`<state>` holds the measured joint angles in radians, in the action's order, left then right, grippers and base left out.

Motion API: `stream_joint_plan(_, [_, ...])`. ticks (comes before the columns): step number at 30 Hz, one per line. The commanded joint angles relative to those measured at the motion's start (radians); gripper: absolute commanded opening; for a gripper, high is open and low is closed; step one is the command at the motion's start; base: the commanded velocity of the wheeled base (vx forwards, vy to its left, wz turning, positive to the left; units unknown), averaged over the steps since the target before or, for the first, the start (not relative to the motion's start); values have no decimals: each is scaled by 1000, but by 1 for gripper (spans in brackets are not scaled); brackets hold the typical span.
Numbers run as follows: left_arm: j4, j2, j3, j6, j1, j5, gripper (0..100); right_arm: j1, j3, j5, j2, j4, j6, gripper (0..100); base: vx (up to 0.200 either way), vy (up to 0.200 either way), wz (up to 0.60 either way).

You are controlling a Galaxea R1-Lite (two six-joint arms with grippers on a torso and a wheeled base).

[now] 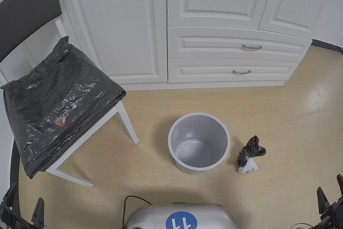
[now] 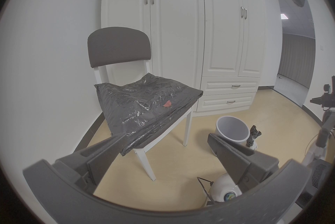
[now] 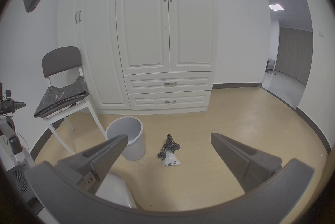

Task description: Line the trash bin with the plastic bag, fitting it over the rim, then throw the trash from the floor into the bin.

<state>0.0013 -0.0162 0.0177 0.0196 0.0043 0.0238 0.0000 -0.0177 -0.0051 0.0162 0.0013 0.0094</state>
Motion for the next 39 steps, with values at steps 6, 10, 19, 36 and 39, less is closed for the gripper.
stream_joint_plan(6, [0,16,-16,2,0,1,100,-2,18,-1,-16,-1,0,100,0,0,0])
stream_joint_plan(10, [0,16,-18,3,0,1,100,-2,18,-1,-16,-1,0,100,0,0,0])
stream_joint_plan(19, [0,16,-16,5,0,2,100,-3,16,-4,-16,-1,-8,100,0,0,0])
stream_joint_plan(36, [2,16,-16,-29,0,-19,100,-2,18,34,-16,-1,-46,100,0,0,0])
stream_joint_plan(39, [0,16,-16,-43,0,-33,100,0,16,17,-16,-1,-17,100,0,0,0])
